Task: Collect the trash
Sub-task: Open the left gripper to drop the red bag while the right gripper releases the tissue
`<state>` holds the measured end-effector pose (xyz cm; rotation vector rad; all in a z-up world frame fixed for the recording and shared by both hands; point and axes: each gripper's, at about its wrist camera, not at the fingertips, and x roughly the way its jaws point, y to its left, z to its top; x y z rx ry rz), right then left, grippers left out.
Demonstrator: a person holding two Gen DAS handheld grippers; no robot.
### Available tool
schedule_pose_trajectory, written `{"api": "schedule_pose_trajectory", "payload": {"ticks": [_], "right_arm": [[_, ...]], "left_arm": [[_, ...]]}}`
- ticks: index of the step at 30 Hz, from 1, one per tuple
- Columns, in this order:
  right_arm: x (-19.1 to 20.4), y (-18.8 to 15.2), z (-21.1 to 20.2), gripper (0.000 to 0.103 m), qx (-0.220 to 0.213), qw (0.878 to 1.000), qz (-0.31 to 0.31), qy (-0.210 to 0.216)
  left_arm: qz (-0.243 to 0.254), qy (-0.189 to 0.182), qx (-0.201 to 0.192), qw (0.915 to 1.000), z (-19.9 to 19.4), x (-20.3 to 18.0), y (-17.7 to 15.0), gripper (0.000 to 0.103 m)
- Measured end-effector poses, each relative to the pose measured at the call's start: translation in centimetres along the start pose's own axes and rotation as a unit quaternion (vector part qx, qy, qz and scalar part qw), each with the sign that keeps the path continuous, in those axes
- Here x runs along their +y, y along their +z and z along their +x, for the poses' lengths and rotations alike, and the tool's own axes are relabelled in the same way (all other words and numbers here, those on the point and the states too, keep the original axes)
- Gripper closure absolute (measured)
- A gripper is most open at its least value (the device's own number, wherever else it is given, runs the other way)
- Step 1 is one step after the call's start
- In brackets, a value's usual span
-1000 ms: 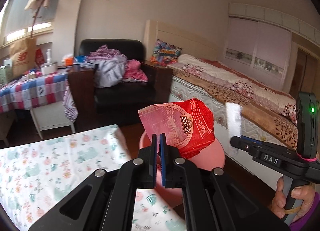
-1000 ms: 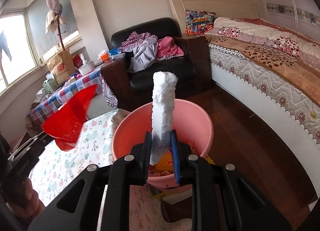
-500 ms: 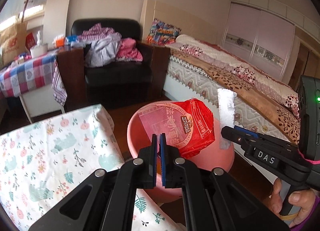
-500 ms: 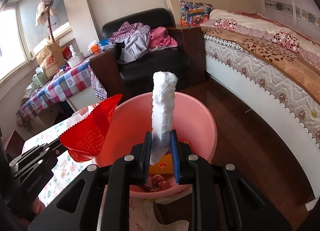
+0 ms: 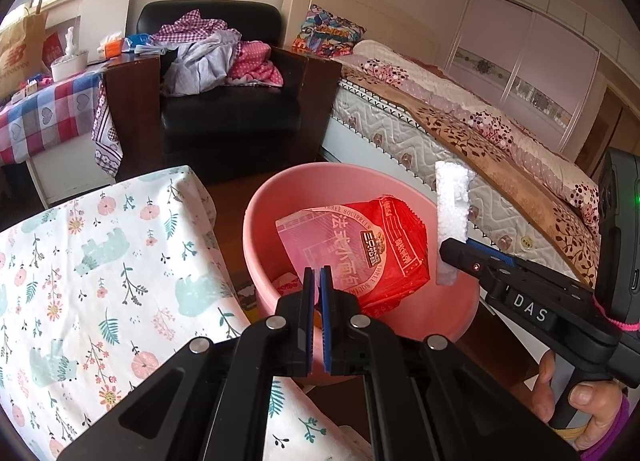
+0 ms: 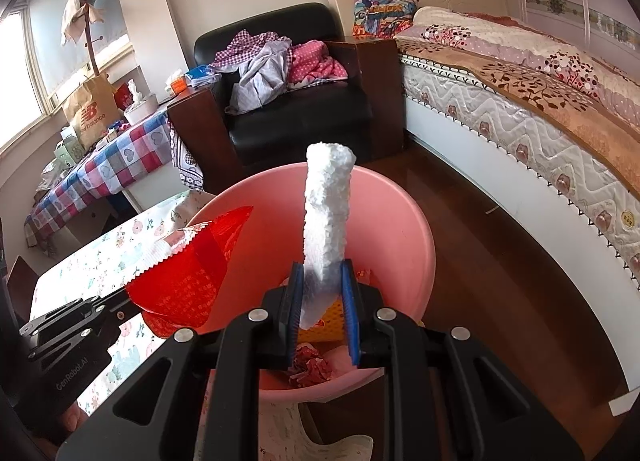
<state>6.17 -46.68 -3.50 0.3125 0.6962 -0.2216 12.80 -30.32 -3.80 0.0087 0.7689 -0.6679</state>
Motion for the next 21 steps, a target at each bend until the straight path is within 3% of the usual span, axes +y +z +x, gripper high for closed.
{"api": "schedule_pose_trajectory", "payload": {"ticks": [8,11,14,21], "right_arm": [[-0.1,-0.3,0.1,0.083,0.0,1.0,0.002,0.003],[-0.1,-0.3,0.1,0.083,-0.001,1.0,0.0,0.004],[0.0,-0.4,0.1,0.083,-0.004,1.0,-0.003,0.006],[0.0,-0.4,0.0,0.083,-0.004,1.0,-0.004,0.006]], "left_arm": [[-0.008,0.001,0.003,1.0,-0.1,0.2,-0.1,0.099],[-0.016,-0.001,0.002,0.9999,-0.3,0.2,-0.1,0.092],[-0.018,0.002,-0.001,0.9998,-0.7,0.2,-0.1,0.072],[-0.014,0.007,-0.019,0.9997,-1.9,-0.2,0.1,0.064]]}}
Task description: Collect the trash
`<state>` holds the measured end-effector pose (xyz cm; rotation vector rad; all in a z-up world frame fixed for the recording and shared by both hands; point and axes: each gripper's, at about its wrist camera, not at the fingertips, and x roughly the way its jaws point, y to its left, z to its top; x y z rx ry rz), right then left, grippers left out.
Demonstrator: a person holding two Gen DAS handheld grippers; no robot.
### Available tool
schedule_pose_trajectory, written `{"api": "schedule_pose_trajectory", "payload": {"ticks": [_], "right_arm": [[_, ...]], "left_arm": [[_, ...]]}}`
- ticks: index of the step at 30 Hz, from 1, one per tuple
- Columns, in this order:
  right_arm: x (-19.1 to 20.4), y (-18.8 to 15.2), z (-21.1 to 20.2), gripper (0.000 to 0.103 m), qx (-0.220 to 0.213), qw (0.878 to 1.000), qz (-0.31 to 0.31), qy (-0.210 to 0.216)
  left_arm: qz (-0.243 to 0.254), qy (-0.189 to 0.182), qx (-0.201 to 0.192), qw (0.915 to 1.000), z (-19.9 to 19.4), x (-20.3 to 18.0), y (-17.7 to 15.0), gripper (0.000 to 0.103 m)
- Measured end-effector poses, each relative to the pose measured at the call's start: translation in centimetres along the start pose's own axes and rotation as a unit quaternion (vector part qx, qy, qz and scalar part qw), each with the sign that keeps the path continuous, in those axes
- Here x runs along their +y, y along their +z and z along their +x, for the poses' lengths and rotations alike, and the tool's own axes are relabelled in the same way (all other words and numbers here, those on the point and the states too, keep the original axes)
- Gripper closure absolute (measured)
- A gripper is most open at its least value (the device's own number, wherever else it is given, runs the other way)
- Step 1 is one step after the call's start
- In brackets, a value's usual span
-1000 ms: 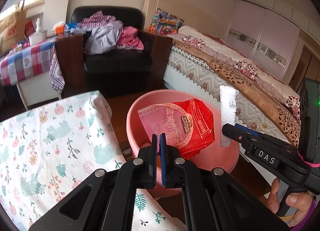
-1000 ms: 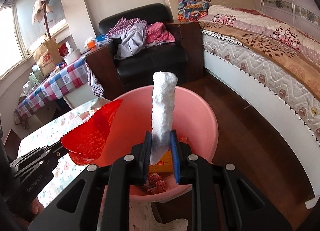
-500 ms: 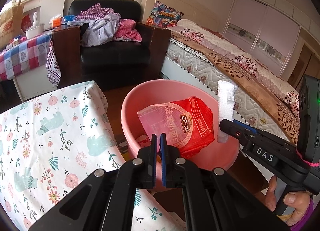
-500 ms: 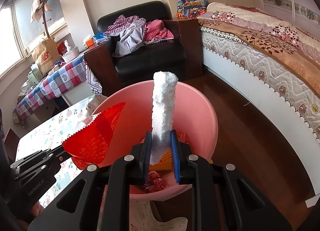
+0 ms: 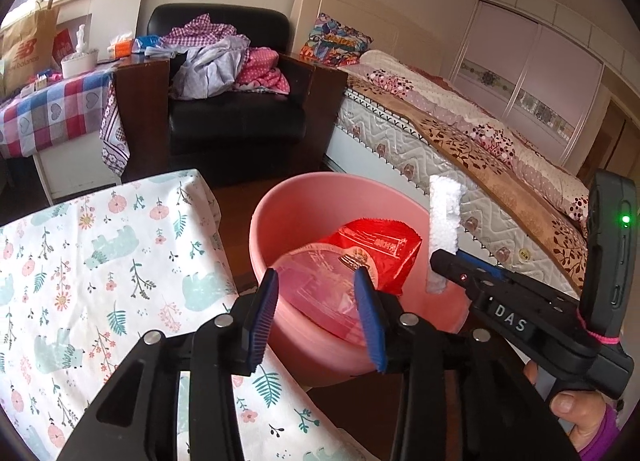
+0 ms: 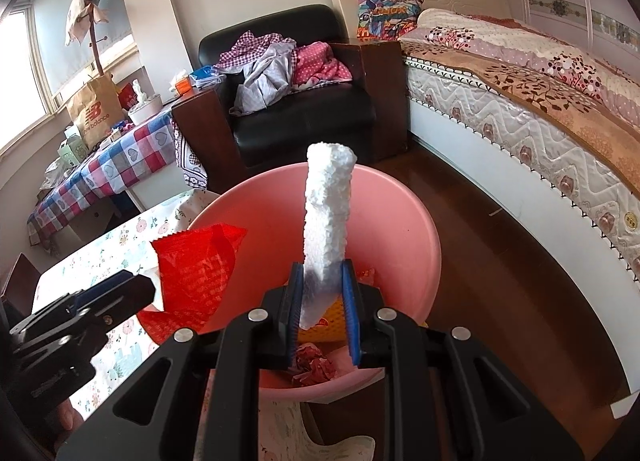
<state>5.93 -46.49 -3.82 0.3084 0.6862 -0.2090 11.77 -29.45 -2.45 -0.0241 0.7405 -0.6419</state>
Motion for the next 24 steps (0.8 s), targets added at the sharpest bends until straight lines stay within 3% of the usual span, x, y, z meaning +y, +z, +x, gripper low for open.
{"api": "schedule_pose_trajectory", "payload": {"ticks": [15,19,24], "right_arm": [[0.1,0.5,0.7,0.082,0.013,1.0,0.008,-0.011],[-0.2,0.5,0.5,0.059,0.01,1.0,0.014,-0.004],[0.1,0.4,-0.1,0.059,0.005,1.0,0.008,0.003]], "left_arm": [[0.006,0.013,-0.015,0.9998,-1.2,-0.6,0.3,0.06],[0.006,0.016,-0.018,0.9997,-1.5,-0.6,0.3,0.059],[0.007,0.018,-0.019,0.9996,-1.9,-0.7,0.2,0.059]]}}
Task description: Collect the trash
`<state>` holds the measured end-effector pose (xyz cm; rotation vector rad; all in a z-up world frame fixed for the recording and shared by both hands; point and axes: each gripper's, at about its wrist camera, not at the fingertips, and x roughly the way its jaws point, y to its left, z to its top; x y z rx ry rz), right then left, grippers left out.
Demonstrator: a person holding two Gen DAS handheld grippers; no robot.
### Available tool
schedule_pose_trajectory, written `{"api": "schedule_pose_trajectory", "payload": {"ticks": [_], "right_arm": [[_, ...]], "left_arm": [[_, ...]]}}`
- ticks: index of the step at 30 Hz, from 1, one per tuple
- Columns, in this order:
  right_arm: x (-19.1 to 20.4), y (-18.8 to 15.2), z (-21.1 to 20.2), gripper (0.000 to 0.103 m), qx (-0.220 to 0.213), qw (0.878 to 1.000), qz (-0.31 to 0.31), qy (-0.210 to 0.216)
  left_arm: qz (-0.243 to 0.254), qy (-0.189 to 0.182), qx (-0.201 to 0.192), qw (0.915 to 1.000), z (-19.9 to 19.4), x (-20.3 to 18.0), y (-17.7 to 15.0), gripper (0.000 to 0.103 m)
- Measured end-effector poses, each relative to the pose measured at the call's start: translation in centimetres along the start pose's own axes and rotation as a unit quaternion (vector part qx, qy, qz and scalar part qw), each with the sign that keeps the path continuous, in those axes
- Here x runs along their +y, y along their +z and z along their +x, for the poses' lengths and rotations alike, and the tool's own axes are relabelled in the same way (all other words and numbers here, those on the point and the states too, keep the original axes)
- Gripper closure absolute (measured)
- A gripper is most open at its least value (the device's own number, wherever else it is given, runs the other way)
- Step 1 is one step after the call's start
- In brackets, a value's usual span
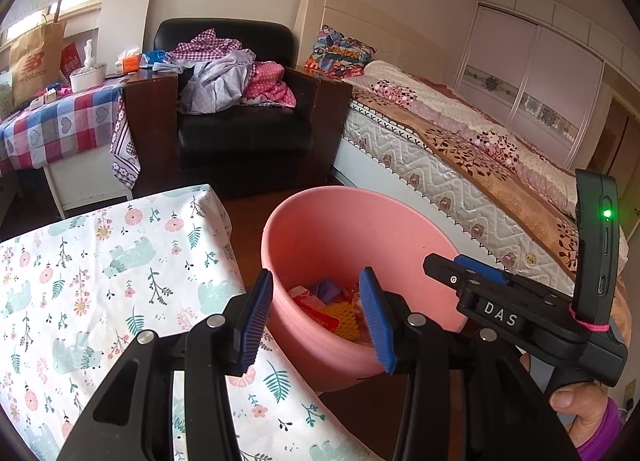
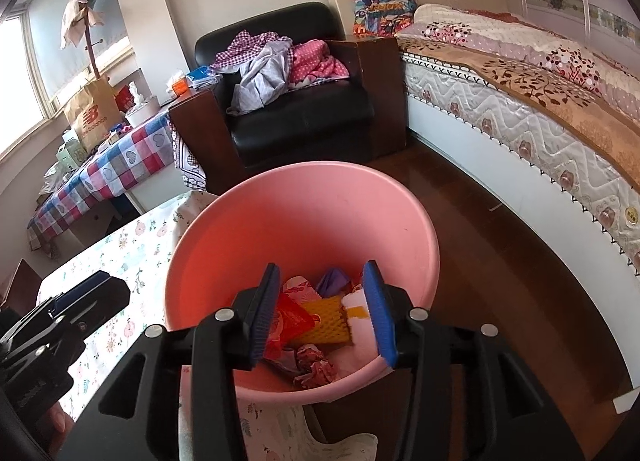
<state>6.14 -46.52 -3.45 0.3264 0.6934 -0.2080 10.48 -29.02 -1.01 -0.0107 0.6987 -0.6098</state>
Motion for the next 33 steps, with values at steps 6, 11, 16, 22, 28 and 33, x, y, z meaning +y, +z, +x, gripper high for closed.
{"api": "schedule_pose_trajectory", "payload": {"ticks": [6,11,16,22,28,33], "right_arm": [[1.0,-0.4,-1.2,0.059,-0.008,1.0,-0.015,0.009],[1.9,-1.1,-2.5,0.059,-0.014,0.999,-0.028,0.02],[3.4,-2.2,-4.0,0.059,-0.023,0.998,-0.054,0.024],[4.8,-3.1,-5.7,0.059,-0.037,0.996,-0.079,0.023],[5.7,-4.0,-7.0,0.058,-0.043,0.995,-0.085,0.028],[6.2,-4.8,-7.8,0.058,-0.045,0.995,-0.082,0.033]], "left_arm": [[0.0,0.005,-0.003,1.0,-0.7,0.0,-0.2,0.059],[-0.005,0.014,-0.007,0.9999,-1.6,0.3,-0.5,0.059],[-0.002,0.024,-0.017,0.9996,-2.8,0.6,-1.1,0.059],[-0.008,0.031,-0.022,0.9992,-4.5,0.9,-1.6,0.059],[-0.013,0.035,-0.027,0.9989,-5.9,1.0,-2.0,0.059],[-0.018,0.04,-0.03,0.9986,-7.0,1.1,-2.5,0.059]]}}
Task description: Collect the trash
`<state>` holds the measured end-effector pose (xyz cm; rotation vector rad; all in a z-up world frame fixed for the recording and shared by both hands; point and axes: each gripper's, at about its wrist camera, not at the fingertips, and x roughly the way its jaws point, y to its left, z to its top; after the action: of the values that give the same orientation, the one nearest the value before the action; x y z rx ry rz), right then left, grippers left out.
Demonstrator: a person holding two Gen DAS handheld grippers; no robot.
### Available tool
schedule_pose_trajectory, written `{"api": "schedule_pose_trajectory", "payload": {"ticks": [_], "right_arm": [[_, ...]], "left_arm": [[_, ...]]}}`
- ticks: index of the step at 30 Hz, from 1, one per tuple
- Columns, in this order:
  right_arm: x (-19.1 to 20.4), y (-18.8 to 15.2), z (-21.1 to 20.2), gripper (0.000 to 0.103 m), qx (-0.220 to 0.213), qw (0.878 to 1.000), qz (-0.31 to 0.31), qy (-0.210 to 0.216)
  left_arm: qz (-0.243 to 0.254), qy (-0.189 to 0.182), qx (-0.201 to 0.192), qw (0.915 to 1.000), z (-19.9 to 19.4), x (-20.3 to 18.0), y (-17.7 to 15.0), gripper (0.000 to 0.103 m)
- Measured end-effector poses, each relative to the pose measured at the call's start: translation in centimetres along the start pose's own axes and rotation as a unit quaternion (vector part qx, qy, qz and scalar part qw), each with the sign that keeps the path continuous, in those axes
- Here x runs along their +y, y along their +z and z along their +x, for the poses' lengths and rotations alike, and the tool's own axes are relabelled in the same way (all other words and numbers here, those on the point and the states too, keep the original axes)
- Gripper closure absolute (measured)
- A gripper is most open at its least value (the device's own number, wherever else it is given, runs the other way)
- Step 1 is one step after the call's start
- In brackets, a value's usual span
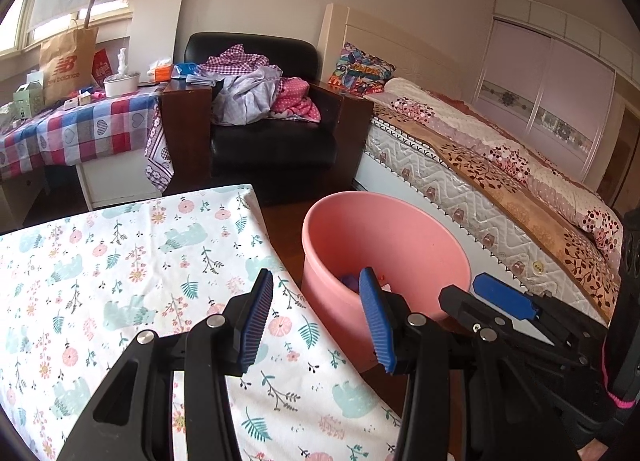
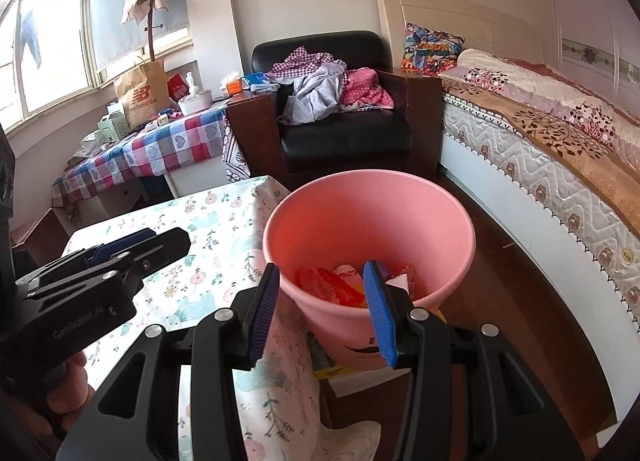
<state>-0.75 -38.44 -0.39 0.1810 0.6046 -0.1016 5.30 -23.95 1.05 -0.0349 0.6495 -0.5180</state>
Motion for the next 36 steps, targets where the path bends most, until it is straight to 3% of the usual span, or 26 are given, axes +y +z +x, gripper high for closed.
{"api": "schedule_pose_trajectory", "payload": {"ticks": [4,6,9,16,22,36], "right_arm": [[0.9,-0.4,-0.7,0.058,-0.006,1.0,-0.001,0.0],[1.2,-0.5,-1.0,0.052,-0.01,1.0,0.005,0.004],[1.8,-0.6,-1.6,0.045,-0.021,1.0,0.002,0.002],[3.6,-0.6,-2.2,0.044,-0.04,0.999,-0.021,-0.026],[4.1,-1.0,-1.6,0.044,-0.027,0.999,-0.017,-0.023],[4.3,-1.7,-1.4,0.044,-0.02,0.999,-0.011,-0.028]], "left_arm": [[-0.008,0.002,-0.003,1.0,-0.9,0.2,-0.2,0.057],[-0.013,0.005,-0.004,0.9999,-1.4,0.3,-0.3,0.042],[-0.018,0.011,-0.013,0.9997,-2.3,0.5,-0.3,0.042],[-0.013,0.042,-0.033,0.9985,-4.0,0.8,-0.7,0.041],[-0.024,0.063,-0.034,0.9971,-4.8,2.1,-1.2,0.042],[-0.023,0.066,-0.028,0.9971,-4.8,2.7,-1.9,0.042]]}}
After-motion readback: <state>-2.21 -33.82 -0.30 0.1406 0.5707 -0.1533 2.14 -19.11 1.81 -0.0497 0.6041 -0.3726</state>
